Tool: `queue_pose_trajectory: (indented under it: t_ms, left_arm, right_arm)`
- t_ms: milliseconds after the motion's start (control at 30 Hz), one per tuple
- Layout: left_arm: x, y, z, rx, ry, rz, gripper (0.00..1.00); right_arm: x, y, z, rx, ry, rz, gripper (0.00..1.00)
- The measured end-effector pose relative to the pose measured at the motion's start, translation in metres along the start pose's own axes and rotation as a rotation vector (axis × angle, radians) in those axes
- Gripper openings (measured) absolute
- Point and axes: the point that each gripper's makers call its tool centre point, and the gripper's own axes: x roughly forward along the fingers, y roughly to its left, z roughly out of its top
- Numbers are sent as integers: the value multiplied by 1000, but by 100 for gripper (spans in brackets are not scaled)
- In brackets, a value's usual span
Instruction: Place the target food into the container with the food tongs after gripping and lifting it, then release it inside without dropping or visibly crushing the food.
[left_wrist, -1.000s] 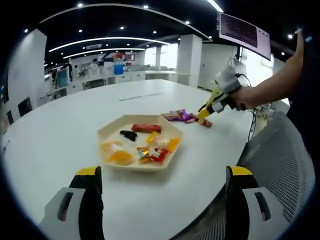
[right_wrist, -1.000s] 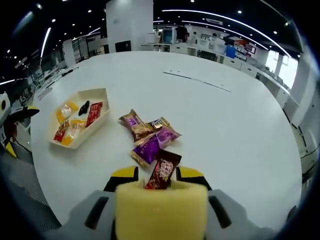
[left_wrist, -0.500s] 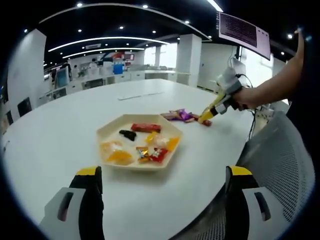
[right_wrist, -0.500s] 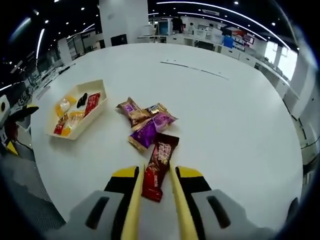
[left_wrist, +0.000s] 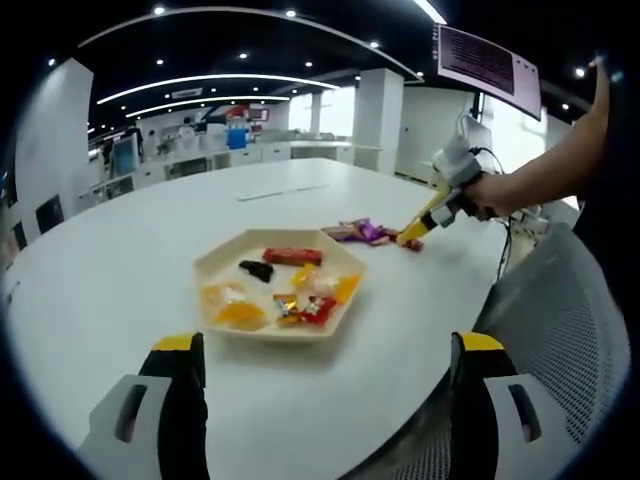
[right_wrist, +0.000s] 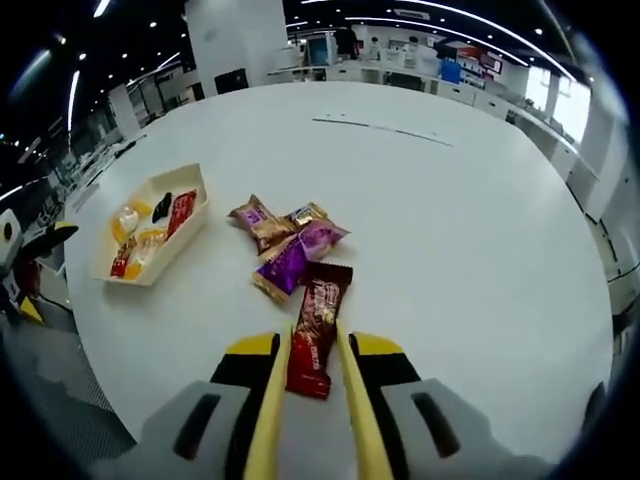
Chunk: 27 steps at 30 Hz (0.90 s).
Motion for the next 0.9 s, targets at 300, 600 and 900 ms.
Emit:
queue_pose_trajectory:
  t_ms: [300, 600, 900]
  left_arm:
    - [0, 0, 0, -2, 1, -1, 98]
    - [0, -1, 0, -4, 4, -3, 98]
    - [0, 0, -1, -6, 6, -1, 98]
  right_arm:
    - [0, 1, 1, 21, -19, 27, 24]
    - [2, 3, 3, -13, 7, 38, 27]
    - [5, 2, 9, -28, -10, 33, 30]
